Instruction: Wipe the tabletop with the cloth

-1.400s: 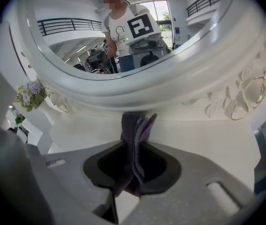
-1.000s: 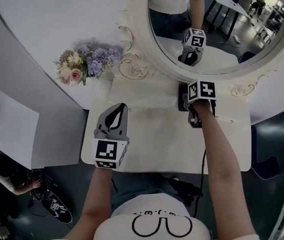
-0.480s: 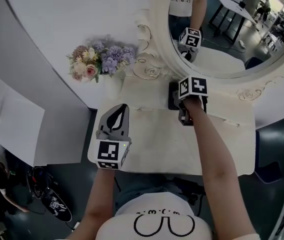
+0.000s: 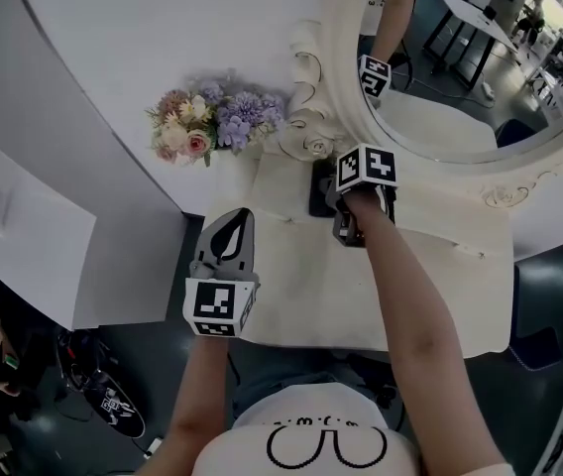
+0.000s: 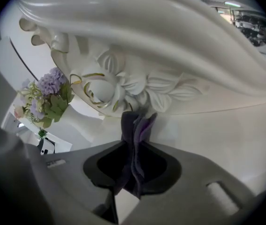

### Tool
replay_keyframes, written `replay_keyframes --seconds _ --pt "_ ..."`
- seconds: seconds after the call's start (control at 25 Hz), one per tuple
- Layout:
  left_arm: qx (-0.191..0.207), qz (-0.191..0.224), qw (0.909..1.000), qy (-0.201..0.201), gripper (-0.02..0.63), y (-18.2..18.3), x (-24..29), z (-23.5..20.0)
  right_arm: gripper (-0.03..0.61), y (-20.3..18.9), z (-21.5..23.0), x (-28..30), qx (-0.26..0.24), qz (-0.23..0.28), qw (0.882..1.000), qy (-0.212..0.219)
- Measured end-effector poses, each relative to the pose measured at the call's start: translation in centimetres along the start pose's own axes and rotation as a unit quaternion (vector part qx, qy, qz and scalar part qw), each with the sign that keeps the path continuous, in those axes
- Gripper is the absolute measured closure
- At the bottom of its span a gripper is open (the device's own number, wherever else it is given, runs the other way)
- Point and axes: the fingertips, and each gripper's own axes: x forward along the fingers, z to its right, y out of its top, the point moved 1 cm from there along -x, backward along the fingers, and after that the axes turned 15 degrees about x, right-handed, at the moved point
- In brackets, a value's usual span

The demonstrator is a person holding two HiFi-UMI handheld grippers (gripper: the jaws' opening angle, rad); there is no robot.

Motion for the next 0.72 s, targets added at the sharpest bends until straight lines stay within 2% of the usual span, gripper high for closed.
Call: replay_keyframes --seconds 0.72 --pt "-0.01 -0.029 0.9994 0.016 0.615 -2.6 -1.2 -2.3 0.5 -3.8 -9.1 4.8 -0.041 -0.029 0.997 0.064"
